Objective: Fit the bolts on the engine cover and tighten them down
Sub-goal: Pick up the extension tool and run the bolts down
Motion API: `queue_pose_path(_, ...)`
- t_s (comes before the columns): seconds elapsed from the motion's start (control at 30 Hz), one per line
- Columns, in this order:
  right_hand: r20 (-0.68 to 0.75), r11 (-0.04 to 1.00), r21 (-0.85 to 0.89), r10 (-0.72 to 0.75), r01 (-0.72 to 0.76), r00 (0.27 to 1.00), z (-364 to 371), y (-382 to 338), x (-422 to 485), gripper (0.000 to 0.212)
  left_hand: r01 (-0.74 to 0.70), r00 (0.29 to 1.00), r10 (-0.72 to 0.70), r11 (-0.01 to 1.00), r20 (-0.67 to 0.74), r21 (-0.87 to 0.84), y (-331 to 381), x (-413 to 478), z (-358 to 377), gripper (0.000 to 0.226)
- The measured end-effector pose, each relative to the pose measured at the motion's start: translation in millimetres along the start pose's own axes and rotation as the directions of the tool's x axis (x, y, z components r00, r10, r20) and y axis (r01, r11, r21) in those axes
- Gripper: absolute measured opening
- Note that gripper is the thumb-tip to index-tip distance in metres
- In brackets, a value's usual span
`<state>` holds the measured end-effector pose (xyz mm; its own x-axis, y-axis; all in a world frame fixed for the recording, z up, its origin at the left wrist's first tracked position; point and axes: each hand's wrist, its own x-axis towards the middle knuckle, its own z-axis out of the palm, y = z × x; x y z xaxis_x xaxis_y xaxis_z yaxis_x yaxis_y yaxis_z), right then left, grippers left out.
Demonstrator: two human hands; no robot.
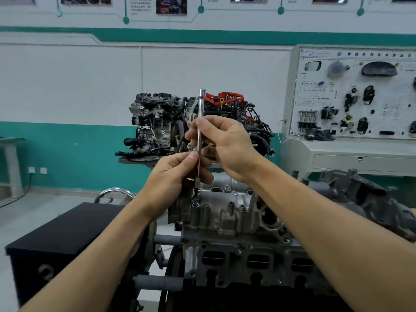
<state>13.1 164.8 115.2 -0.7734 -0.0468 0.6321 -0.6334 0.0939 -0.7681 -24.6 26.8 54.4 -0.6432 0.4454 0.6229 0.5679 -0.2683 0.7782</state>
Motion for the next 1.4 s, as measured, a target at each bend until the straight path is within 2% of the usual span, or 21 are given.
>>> queue_pose_path(0.2,-0.048,0.998,0.014,-0.054,0.055,0.997,-1.0,0.4,-1.1,0.018,-0.033,0.999,0.033,0.999,-0.004,0.01,-2.0,-0.7,-0.9,0.031)
queue_pose_path(0.33,0.022,0.999,0.026,0.041,-0.042,0.999,-1.1,-0.4,-2.3,0.039,0.004,0.999,-0.005,1.0,0.041,0.025,-0.6,-1.4,-2.2,0.033)
queue_pose_path(0.53,-0.022,0.998,-0.01,-0.066,0.066,0.998,1.5,-1.3,-3.6,0.021,-0.041,0.999,0.041,0.999,0.002,0.003,-2.0,-2.0,1.2,0.037)
queue_pose_path(0.63,-0.079,0.993,-0.037,-0.114,0.112,0.99,1.3,0.1,-2.9,0.022,-0.08,0.997,0.08,0.996,-0.006,0.034,-4.1,-2.0,1.1,0.031)
queue_pose_path(0.7,-0.048,0.996,-0.01,-0.086,0.086,0.995,0.5,0.1,-3.0,0.018,-0.069,0.998,0.069,0.997,0.005,0.027,-4.7,-2.1,0.0,0.028)
queue_pose_path(0.83,0.024,0.998,0.057,-0.025,0.024,0.999,-3.0,-0.1,-3.7,0.031,-0.04,0.999,0.039,0.998,0.02,0.045,-2.5,-3.5,0.2,0.034)
queue_pose_path(0.9,0.02,0.999,0.033,-0.043,0.043,0.999,-2.8,0.2,-4.2,0.03,-0.043,0.999,0.042,0.998,0.012,0.048,-2.0,-4.3,1.1,0.036)
queue_pose_path(1.0,-0.055,0.994,-0.001,-0.107,0.108,0.993,-1.3,-0.2,-3.8,0.019,-0.054,0.998,0.055,0.998,-0.023,0.033,-1.9,-4.5,2.0,0.04)
queue_pose_path(1.1,-0.127,0.989,-0.011,-0.145,0.144,0.981,-2.6,1.3,-3.3,0.022,-0.056,0.997,0.058,0.998,-0.056,0.022,-3.9,-4.4,1.9,0.027)
queue_pose_path(1.17,-0.082,0.993,0.023,-0.116,0.118,0.99,-3.1,0.9,-3.5,0.017,-0.046,0.998,0.046,0.999,-0.051,0.016,-4.4,-4.7,0.9,0.021)
queue_pose_path(1.27,-0.005,0.997,0.028,-0.072,0.072,0.997,-3.5,0.2,-5.1,0.034,-0.036,0.999,0.037,0.999,-0.022,0.026,-4.2,-6.5,-0.1,0.025)
queue_pose_path(1.4,0.009,0.99,-0.046,-0.134,0.135,0.991,-0.2,0.9,-7.2,0.033,-0.036,0.999,0.036,0.999,-0.022,0.013,-3.4,-6.4,1.5,0.028)
